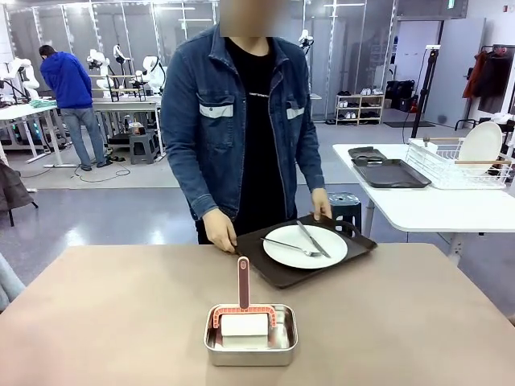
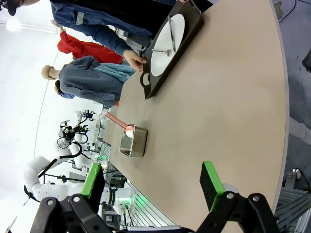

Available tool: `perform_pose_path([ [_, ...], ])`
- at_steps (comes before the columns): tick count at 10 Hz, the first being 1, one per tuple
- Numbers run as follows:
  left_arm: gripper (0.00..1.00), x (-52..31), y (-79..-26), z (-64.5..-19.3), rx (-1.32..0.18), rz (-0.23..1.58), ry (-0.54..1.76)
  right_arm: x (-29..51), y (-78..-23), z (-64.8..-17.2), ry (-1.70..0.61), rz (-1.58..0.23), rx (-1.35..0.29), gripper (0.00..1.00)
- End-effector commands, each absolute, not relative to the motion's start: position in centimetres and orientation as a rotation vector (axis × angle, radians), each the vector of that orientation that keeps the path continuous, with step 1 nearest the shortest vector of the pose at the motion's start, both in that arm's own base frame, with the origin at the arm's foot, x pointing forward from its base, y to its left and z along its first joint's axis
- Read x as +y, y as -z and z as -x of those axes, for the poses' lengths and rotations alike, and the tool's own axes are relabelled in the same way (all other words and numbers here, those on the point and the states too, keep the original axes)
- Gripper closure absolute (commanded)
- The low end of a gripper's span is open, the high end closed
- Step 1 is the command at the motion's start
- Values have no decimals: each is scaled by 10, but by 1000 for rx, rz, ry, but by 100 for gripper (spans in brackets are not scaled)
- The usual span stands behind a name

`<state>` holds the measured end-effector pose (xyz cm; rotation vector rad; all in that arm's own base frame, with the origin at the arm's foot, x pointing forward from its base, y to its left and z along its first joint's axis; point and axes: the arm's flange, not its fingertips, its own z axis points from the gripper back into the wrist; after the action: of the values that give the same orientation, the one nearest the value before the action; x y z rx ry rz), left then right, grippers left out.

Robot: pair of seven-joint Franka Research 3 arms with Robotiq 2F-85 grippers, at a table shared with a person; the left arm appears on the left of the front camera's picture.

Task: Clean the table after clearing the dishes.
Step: When the right (or left) Handle tray is removed, use the right hand (or left hand) to clean the right (or left) side of the table with the Lint Roller.

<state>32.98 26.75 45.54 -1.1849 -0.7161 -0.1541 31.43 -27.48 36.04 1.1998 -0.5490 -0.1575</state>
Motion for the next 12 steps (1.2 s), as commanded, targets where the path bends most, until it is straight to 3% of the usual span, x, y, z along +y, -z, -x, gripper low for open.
perform_pose_path([
  [1, 0, 276, -448, -339, -683, 1106, 128, -273, -364, -313, 155, -1208, -555, 0],
  [3, 0, 283, -439, -351, -718, 1088, 59, -273, -364, -313, 155, -1208, -555, 0],
  [4, 0, 280, -437, -358, -725, 1181, 62, -273, -364, -313, 155, -1208, -555, 0],
  [5, 0, 286, -440, -343, -705, 1105, 93, -273, -364, -313, 155, -1208, -555, 0],
  [11, 0, 286, -440, -343, -705, 1105, 93, -275, -360, -314, 158, -1200, -548, 0],
  [12, 0, 286, -440, -343, -705, 1105, 93, -260, -388, -332, 88, -1073, -565, 0],
])
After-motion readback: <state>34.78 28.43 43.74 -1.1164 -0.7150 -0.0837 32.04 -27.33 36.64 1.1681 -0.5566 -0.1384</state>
